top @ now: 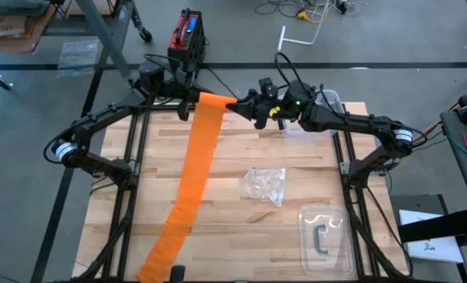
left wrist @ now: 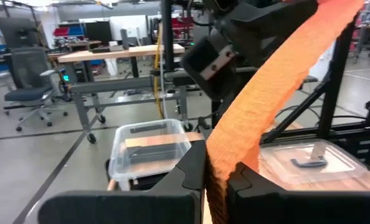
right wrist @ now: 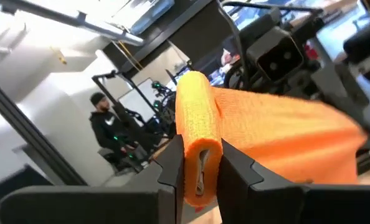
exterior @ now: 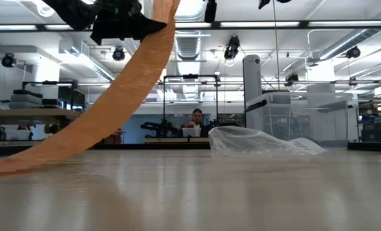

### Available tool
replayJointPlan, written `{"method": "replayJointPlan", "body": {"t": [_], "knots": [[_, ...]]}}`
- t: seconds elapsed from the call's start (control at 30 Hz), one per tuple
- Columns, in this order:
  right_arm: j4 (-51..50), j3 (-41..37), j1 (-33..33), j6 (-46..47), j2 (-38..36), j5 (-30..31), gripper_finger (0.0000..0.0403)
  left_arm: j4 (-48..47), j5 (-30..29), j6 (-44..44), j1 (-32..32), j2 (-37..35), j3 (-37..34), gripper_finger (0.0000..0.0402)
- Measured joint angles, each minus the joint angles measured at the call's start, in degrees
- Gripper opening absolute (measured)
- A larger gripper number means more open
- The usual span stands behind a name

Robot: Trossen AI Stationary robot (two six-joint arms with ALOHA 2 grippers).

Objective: Roll bandage
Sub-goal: Roll the orange bandage

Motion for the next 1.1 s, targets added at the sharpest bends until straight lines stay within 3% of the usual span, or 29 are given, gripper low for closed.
{"method": "replayJointPlan", "body": {"t": [0.3, 0.53, 1.1], "knots": [[2.74, 0.00, -1.27, 12.48, 0.00, 0.41, 0.0063, -5.23, 0.44, 1.69, 1.00, -1.34, -0.02, 0.0000], [3.66, -0.02, -1.38, 16.51, -0.09, 3.64, 0.0062, -12.52, 0.44, 6.79, -1.62, -1.54, -0.31, 0.0000], [4.48, 0.68, -1.36, 16.15, 0.02, 4.42, 0.0060, -6.44, -1.35, 6.25, -4.23, -0.99, -7.18, 0.0000]]}}
